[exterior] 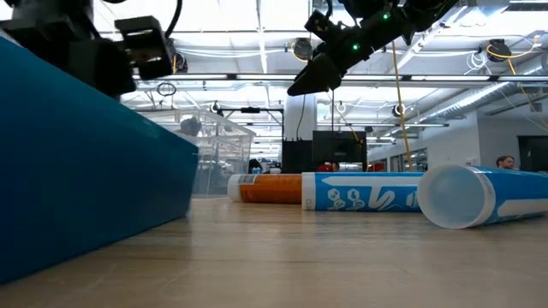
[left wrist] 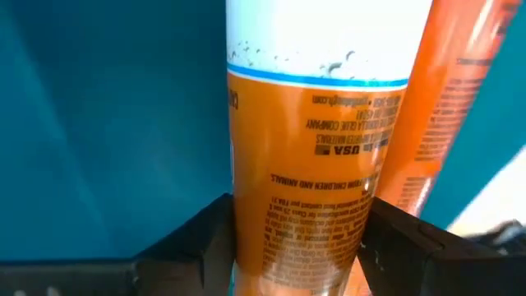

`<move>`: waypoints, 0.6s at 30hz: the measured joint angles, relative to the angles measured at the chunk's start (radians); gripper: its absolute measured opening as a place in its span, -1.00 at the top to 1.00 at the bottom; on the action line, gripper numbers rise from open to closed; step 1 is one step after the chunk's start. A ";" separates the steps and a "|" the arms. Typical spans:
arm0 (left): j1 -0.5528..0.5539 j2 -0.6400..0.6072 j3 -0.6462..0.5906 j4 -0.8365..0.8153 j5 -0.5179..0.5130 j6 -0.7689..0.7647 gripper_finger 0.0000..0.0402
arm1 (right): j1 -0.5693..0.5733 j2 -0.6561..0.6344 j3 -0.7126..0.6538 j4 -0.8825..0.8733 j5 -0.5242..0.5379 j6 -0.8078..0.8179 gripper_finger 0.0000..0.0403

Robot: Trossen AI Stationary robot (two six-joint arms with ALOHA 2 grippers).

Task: Pick & place silicon tubes, Sealant and Lysol wipes
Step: Put the top orange sealant into the blue bin, then put the orange sealant into the blue bin

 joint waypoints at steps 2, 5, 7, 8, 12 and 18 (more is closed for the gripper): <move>0.009 -0.002 0.000 0.031 -0.004 0.036 -0.24 | 0.000 0.000 0.000 0.001 0.000 0.001 -0.88; 0.020 -0.003 0.001 0.051 -0.013 0.073 -0.52 | 0.000 0.000 0.000 -0.001 0.000 0.004 -0.88; 0.023 -0.003 0.001 0.064 -0.014 0.095 -0.67 | 0.000 0.000 0.000 -0.002 0.000 0.005 -0.88; 0.026 -0.003 0.001 0.071 -0.012 0.099 -0.73 | 0.000 0.000 0.000 -0.003 0.000 0.005 -0.88; 0.025 -0.003 0.001 0.078 -0.016 0.131 -0.90 | 0.000 0.000 0.000 -0.007 0.000 0.005 -0.88; 0.067 -0.021 0.001 0.153 0.141 0.189 -0.98 | 0.000 0.000 0.000 -0.016 0.000 0.004 -0.88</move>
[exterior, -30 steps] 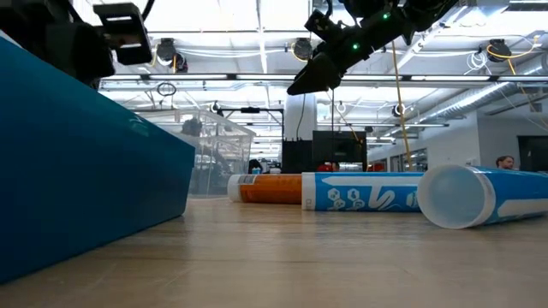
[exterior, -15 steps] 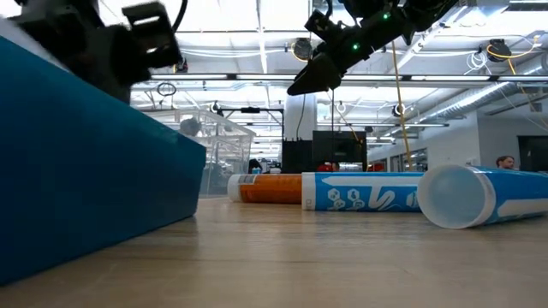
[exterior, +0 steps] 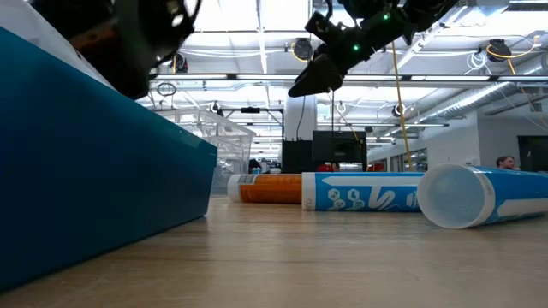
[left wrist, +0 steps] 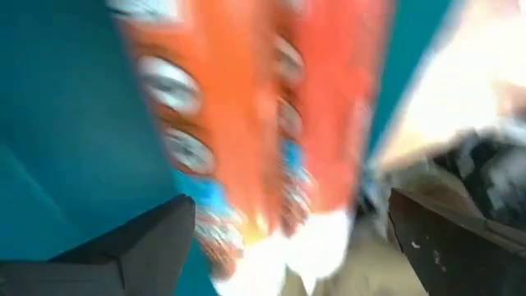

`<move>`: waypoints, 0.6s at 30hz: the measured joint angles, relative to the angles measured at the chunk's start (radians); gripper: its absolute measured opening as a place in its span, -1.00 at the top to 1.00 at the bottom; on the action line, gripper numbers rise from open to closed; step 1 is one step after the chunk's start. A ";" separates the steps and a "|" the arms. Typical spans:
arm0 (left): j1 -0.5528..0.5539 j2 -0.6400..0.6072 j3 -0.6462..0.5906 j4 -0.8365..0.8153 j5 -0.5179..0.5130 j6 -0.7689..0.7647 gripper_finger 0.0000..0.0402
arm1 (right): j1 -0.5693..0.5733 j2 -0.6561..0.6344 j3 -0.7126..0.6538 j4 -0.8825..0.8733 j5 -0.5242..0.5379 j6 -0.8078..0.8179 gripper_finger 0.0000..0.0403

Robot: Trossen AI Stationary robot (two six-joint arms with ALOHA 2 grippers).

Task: Pick & place silicon tubes, Sealant and Lysol wipes
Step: Put the orange sealant into the blue bin

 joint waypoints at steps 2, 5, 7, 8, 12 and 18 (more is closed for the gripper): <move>0.010 -0.020 0.000 0.041 -0.018 0.076 -0.97 | 0.000 0.000 0.000 -0.004 0.000 -0.005 -0.88; 0.018 -0.066 0.000 0.121 -0.101 0.267 -0.95 | 0.000 0.000 0.000 -0.006 0.000 -0.005 -0.88; 0.036 -0.101 0.000 0.168 -0.106 0.419 -0.95 | 0.000 0.000 0.000 -0.016 0.000 -0.005 -0.88; 0.047 -0.120 0.000 0.188 -0.094 0.501 -0.95 | 0.000 0.000 0.000 -0.027 0.000 -0.005 -0.88; 0.111 -0.215 0.000 0.247 0.031 0.866 -0.95 | 0.000 0.000 0.000 -0.078 0.021 -0.003 -0.88; 0.236 -0.355 -0.001 0.259 0.038 1.158 -0.95 | 0.001 0.000 0.000 -0.147 0.054 0.037 -0.88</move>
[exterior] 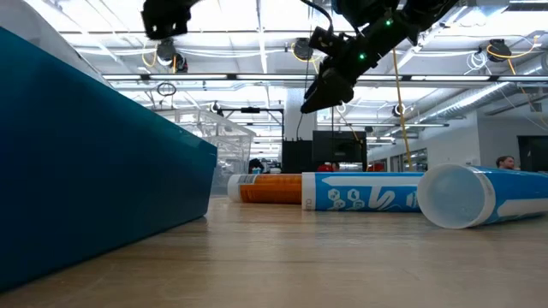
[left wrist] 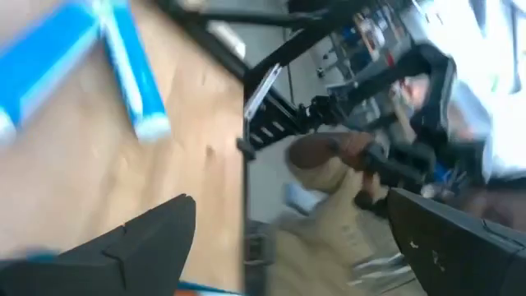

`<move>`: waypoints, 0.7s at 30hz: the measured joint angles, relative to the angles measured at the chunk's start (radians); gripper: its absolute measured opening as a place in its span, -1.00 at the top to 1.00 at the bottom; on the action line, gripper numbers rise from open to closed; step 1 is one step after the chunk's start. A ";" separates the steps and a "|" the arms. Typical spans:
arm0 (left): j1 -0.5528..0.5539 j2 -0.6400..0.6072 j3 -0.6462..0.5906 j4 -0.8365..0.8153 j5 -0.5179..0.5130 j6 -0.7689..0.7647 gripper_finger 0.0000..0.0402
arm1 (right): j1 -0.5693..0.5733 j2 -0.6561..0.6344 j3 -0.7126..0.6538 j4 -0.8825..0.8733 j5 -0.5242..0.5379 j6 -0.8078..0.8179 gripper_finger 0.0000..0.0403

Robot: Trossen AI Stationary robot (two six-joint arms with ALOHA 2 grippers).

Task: Pick & place silicon tubes, Sealant and Lysol wipes
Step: Put the orange sealant into the blue bin

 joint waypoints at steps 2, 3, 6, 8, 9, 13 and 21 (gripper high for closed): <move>0.055 -0.041 0.001 -0.004 -0.010 0.168 -0.95 | 0.001 0.000 0.000 -0.023 -0.001 0.030 -0.88; 0.089 -0.062 0.001 -0.023 -0.016 0.264 -0.95 | 0.001 0.000 0.000 -0.030 -0.002 0.052 -0.88; 0.158 -0.103 0.001 -0.136 -0.057 0.573 -0.95 | 0.002 0.000 0.000 -0.039 -0.037 0.127 -0.88; 0.184 -0.120 0.000 -0.228 -0.120 0.734 -0.95 | 0.001 0.003 0.000 -0.030 -0.107 0.179 -0.89; 0.195 -0.120 -0.007 -0.234 -0.170 0.793 -0.95 | 0.001 0.004 0.000 -0.030 -0.147 0.206 -0.89; 0.258 -0.105 -0.091 -0.055 -0.213 0.925 -0.95 | 0.006 0.010 0.000 -0.019 -0.235 0.272 -0.89; 0.465 -0.098 -0.271 0.234 0.063 0.955 -0.95 | 0.005 0.144 0.003 0.084 -0.236 0.310 -0.88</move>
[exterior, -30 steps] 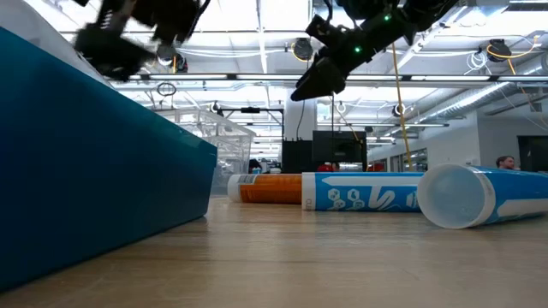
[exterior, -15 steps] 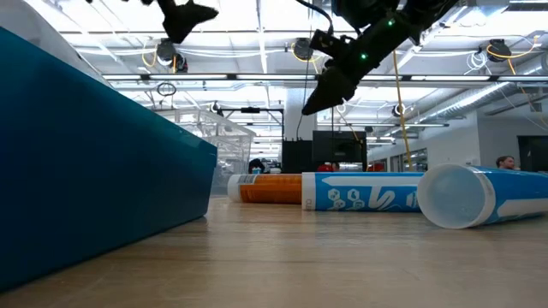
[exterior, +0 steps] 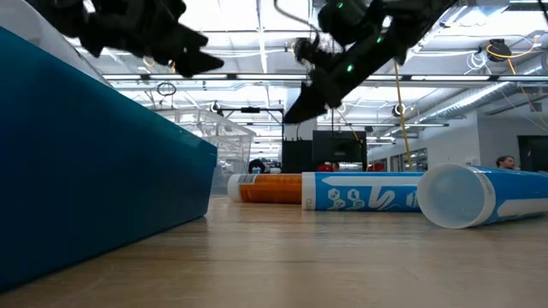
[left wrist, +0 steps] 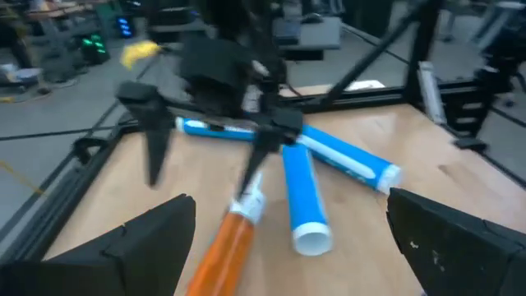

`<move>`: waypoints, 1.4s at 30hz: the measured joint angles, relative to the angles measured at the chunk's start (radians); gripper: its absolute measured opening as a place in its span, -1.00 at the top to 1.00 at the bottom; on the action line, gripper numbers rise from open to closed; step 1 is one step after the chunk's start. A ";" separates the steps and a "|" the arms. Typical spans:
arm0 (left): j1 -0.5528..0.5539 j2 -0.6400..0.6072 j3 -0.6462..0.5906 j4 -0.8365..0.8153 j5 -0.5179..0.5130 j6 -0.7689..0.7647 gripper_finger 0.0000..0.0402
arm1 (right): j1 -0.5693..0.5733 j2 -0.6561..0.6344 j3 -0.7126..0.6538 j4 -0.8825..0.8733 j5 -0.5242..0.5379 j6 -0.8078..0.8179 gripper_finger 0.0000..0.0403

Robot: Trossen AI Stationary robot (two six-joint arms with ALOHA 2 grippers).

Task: Pick & place silicon tubes, Sealant and Lysol wipes
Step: Put the orange sealant into the blue bin

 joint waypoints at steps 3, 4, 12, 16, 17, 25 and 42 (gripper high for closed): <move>0.038 0.000 -0.050 0.074 -0.014 -0.027 -0.95 | -0.009 0.074 0.032 0.010 0.000 -0.005 -0.88; 0.043 0.000 -0.061 0.091 -0.020 -0.033 -0.95 | -0.013 0.098 0.049 0.014 0.000 -0.007 -0.88; 0.046 0.000 -0.085 0.089 -0.026 -0.102 -0.95 | -0.011 0.195 0.097 -0.211 0.066 0.062 -0.88; 0.046 0.000 -0.085 0.096 -0.026 -0.107 -0.95 | 0.012 0.127 0.098 -0.398 0.108 0.159 -0.88; 0.046 0.000 -0.085 0.102 -0.026 -0.108 -0.95 | 0.020 0.112 0.098 -0.431 0.108 0.178 -0.88; 0.046 0.000 -0.085 0.118 -0.027 -0.096 -0.95 | 0.047 0.072 0.043 -0.487 0.105 0.199 -0.88; 0.040 0.000 -0.085 0.125 -0.027 -0.109 -0.95 | -0.018 0.077 -0.068 -0.310 0.133 0.147 -0.88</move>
